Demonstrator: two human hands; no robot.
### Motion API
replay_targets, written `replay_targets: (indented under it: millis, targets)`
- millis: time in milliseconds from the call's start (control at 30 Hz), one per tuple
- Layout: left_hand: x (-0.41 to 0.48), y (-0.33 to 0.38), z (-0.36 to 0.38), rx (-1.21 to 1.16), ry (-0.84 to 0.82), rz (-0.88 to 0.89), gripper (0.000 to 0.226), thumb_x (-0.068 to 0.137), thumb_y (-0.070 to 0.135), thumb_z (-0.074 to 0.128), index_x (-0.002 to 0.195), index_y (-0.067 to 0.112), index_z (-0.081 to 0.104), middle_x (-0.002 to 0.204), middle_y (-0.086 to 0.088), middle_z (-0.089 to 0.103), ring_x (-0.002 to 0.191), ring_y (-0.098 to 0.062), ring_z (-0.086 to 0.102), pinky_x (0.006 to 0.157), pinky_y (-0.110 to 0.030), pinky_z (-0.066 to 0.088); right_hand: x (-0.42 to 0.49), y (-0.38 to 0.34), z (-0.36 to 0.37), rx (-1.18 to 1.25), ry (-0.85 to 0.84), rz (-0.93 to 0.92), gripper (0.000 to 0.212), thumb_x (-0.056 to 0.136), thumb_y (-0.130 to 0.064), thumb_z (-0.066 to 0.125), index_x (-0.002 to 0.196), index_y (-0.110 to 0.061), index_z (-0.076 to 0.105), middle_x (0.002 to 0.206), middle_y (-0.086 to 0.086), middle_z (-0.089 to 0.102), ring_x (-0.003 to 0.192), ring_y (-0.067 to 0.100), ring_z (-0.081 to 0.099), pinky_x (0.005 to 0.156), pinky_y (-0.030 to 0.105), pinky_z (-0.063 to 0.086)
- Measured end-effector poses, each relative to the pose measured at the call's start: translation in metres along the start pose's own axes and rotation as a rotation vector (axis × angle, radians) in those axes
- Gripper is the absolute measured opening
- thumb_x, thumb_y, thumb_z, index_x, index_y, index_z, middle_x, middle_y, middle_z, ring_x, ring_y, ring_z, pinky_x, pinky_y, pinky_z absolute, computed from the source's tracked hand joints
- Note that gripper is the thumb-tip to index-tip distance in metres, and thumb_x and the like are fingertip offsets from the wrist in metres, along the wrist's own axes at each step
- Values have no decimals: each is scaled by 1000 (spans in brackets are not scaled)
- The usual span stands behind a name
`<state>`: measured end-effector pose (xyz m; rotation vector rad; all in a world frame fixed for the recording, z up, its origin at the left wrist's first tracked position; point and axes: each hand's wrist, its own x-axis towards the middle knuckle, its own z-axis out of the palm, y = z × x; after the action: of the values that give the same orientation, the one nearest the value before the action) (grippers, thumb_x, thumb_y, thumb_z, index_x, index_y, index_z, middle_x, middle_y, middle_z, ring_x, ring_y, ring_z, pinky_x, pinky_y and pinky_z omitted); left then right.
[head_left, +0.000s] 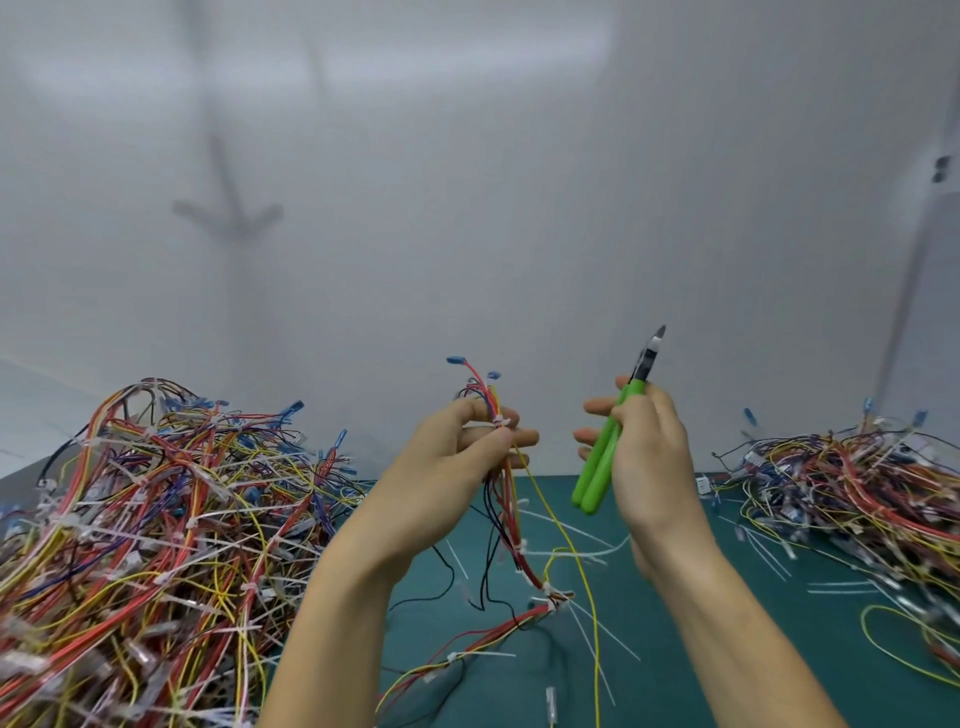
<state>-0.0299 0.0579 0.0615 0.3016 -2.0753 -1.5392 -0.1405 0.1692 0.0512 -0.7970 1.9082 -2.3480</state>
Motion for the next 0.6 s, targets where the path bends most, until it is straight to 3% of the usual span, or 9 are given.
replay_targets:
  millis: [100,167,267,400,467,533,600]
  targets:
    - [-2,-1,-6,10,-5,19,14,99,15,54,111,13,62,101,4,77,87,-15,74,85,-24,56,1,-4,-3,-14,16,-46,29,85,-36,34,103,-29,55,93,-4,66,83,16,63,90,49,53]
    - [-1,-2,-8,22,41,43,11,94,14,62,102,16,70,97,-2,77,84,-14,72,81,-24,58,2,-5,-6,-60,-3,-81,19,89,-34,42,97,-28,58,86,-4,67,78,17,63,89,52,53]
    - [0,-3,-9,44,134,78,7,88,12,70,91,16,76,89,-11,75,74,-9,69,73,-21,58,2,-4,-10,-151,-17,-159,3,93,-28,62,91,-26,62,77,3,67,77,31,65,82,55,54]
    - [1,-3,-11,36,224,96,8,82,13,76,84,20,78,78,-5,76,73,-14,72,72,-23,59,-1,-7,-12,-239,-106,-229,12,86,-35,73,87,-26,65,78,8,69,71,33,62,74,50,56]
    - [1,-3,-10,27,263,97,7,78,17,80,85,20,79,77,-4,77,76,-21,74,74,-29,61,-2,-6,-13,-289,-212,-229,13,85,-37,75,85,-28,66,72,-1,67,63,21,59,66,39,55]
    - [2,-2,-7,28,292,112,8,76,18,82,83,17,79,74,-4,76,71,-17,73,72,-28,60,-6,-7,-10,-353,-285,-261,15,84,-41,74,83,-29,66,66,-14,64,56,3,54,56,18,46]
    - [1,0,-3,34,289,134,5,76,16,82,79,15,78,71,-4,76,69,-15,73,70,-28,60,-12,-7,-5,-401,-294,-300,13,85,-43,73,84,-31,67,69,-19,66,61,0,60,53,10,43]
